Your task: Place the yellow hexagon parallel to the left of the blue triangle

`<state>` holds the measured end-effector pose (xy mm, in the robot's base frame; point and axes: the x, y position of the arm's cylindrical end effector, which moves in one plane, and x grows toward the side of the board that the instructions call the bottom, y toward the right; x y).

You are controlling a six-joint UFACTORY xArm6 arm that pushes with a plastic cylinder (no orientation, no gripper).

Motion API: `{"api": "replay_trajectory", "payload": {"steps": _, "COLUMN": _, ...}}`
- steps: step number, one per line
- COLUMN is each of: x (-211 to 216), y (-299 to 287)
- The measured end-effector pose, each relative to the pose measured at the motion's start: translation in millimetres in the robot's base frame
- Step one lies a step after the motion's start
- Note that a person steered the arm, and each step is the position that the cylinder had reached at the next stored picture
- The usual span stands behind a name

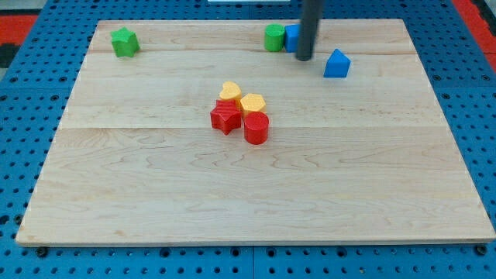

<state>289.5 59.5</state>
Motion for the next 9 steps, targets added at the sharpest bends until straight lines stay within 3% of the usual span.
{"api": "replay_trajectory", "payload": {"steps": 1, "x": 53.1, "y": 14.5}}
{"api": "replay_trajectory", "payload": {"steps": 2, "x": 146.2, "y": 31.2}}
{"api": "replay_trajectory", "payload": {"steps": 3, "x": 171.2, "y": -35.3}}
{"api": "replay_trajectory", "payload": {"steps": 4, "x": 131.4, "y": -80.0}}
{"api": "replay_trajectory", "payload": {"steps": 5, "x": 113.6, "y": -43.4}}
{"api": "replay_trajectory", "payload": {"steps": 7, "x": 99.6, "y": -30.9}}
{"api": "replay_trajectory", "payload": {"steps": 9, "x": 35.5, "y": -28.6}}
